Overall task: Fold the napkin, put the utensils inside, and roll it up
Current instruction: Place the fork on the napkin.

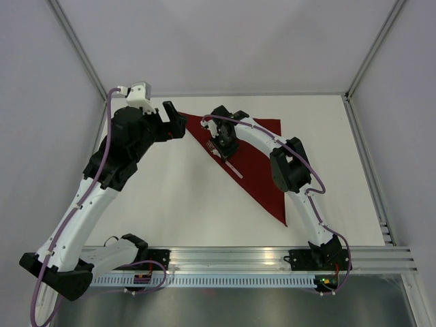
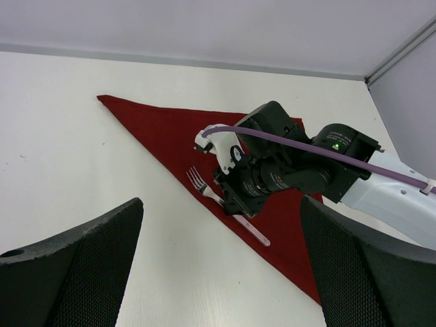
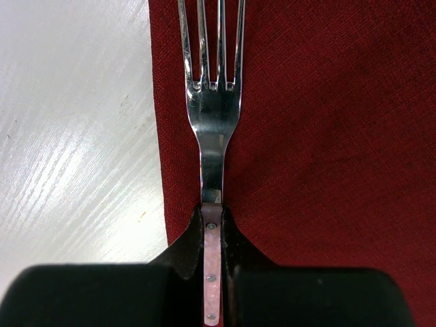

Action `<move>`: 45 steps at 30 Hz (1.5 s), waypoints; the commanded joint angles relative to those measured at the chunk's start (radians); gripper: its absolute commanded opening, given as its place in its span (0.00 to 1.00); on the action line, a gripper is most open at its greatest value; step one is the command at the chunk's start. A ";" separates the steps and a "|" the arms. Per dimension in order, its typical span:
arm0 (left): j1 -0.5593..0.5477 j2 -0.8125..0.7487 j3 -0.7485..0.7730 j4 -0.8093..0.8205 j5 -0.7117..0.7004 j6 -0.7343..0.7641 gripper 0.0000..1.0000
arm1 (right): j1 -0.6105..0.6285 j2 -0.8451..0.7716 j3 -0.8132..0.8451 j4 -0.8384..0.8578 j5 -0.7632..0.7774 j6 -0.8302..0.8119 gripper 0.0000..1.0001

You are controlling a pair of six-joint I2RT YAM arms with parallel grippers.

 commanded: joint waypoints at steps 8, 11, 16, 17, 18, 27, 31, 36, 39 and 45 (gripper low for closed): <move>0.011 -0.002 -0.006 0.024 0.009 0.017 1.00 | 0.005 -0.003 0.007 0.013 0.047 0.028 0.18; 0.012 -0.002 -0.008 0.026 0.010 0.017 1.00 | 0.005 -0.008 0.001 0.012 0.047 0.031 0.28; 0.012 -0.007 -0.014 0.033 0.010 0.018 1.00 | 0.005 -0.029 -0.001 0.015 0.046 0.031 0.44; 0.012 -0.008 -0.012 0.035 0.012 0.020 1.00 | 0.005 -0.036 0.002 0.015 0.044 0.031 0.45; 0.012 -0.008 -0.012 0.035 0.012 0.020 1.00 | 0.005 -0.043 0.004 0.015 0.043 0.034 0.46; 0.015 -0.019 -0.040 0.116 0.052 0.026 1.00 | 0.002 -0.183 -0.010 0.041 0.024 0.048 0.53; 0.018 -0.041 -0.083 0.205 0.110 0.035 1.00 | -0.017 -0.299 -0.079 0.105 0.017 0.052 0.56; 0.017 -0.048 -0.190 0.320 0.150 0.063 1.00 | -0.119 -0.476 -0.197 0.160 -0.001 0.052 0.56; -0.020 -0.047 -0.304 0.446 0.147 0.063 1.00 | -0.244 -0.581 -0.295 0.197 -0.038 0.052 0.56; -0.259 0.005 -0.462 0.647 -0.002 0.150 1.00 | -0.498 -0.735 -0.475 0.243 -0.166 0.045 0.57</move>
